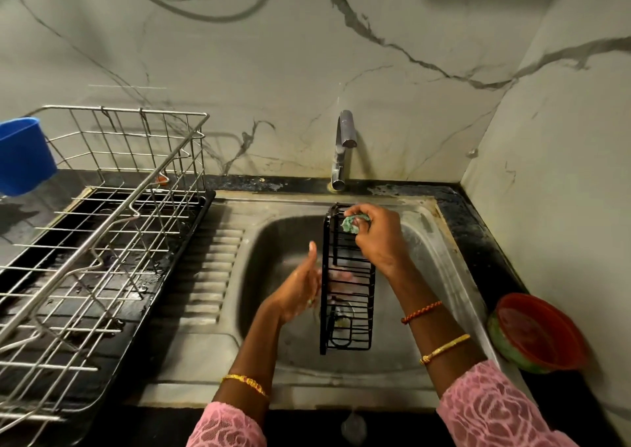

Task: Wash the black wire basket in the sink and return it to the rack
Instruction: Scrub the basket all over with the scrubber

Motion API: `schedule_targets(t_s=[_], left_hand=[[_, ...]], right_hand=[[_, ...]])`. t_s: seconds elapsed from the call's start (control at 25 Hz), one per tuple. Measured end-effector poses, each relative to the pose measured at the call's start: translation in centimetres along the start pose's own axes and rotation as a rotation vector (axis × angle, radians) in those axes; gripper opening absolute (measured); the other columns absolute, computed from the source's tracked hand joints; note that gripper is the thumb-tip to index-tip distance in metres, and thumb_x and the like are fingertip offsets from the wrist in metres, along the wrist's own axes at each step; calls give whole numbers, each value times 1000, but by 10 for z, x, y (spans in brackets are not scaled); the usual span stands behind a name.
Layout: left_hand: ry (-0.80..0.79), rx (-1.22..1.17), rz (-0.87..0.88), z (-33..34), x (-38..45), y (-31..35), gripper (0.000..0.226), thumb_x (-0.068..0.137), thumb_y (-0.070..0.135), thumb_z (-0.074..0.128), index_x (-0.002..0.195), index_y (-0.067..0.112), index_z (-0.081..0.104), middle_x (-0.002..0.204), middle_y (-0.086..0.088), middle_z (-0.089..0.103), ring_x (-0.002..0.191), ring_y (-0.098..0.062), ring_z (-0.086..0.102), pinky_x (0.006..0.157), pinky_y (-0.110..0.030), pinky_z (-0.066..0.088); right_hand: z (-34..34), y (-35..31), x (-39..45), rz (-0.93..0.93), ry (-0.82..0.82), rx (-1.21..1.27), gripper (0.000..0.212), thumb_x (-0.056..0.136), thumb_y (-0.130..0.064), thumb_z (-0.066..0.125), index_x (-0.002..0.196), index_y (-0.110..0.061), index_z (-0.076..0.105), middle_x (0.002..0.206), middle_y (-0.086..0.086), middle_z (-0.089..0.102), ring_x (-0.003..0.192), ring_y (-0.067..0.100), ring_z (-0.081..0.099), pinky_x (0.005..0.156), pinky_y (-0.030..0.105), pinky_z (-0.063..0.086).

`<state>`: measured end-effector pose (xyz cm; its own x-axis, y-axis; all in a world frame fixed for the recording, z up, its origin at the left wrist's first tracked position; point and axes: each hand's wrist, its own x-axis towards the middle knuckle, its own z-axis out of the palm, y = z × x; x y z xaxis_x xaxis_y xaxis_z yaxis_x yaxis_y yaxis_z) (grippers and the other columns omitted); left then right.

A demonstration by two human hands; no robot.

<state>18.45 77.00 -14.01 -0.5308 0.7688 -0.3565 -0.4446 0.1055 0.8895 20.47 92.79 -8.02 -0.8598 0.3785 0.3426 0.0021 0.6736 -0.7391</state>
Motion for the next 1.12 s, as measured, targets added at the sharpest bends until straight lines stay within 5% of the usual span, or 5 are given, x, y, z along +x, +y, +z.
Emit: schedule_targets(t_s=[0.28, 0.52, 0.72, 1.0, 1.12], left_hand=[[567, 137, 312, 16, 19, -10, 47, 95, 42, 46, 59, 12, 49, 48, -3, 50, 40, -5, 47, 47, -15, 38], [510, 182, 339, 3, 15, -12, 49, 97, 39, 44, 55, 14, 42, 50, 0, 39, 42, -7, 35, 47, -19, 32], [537, 300, 304, 2, 11, -7, 51, 95, 46, 46, 52, 18, 41, 49, 1, 38, 41, -8, 34, 47, -22, 34], [506, 318, 317, 23, 14, 22, 51, 94, 49, 43, 55, 18, 37, 53, 1, 35, 38, -3, 34, 45, -19, 33], [503, 308, 313, 24, 18, 24, 50, 94, 48, 44, 56, 16, 36, 55, -1, 35, 38, -3, 33, 41, -13, 35]], right_hand=[[1, 17, 12, 193, 239, 106, 23, 85, 3, 59, 104, -7, 67, 106, 8, 67, 95, 16, 63, 76, 21, 53], [-11, 22, 38, 405, 223, 340, 24, 81, -7, 69, 105, -5, 68, 103, 7, 69, 87, 13, 62, 73, 19, 50], [-2, 10, 55, 411, -179, 132, 19, 88, -3, 58, 105, -6, 67, 112, 11, 66, 95, 20, 61, 80, 30, 51], [-3, -8, 19, -76, 336, 8, 33, 83, 17, 47, 104, -1, 66, 109, 12, 66, 99, 16, 61, 78, 5, 44], [4, 10, 13, -323, 350, -108, 38, 77, 22, 48, 105, 2, 67, 107, 15, 66, 102, 20, 61, 93, 15, 44]])
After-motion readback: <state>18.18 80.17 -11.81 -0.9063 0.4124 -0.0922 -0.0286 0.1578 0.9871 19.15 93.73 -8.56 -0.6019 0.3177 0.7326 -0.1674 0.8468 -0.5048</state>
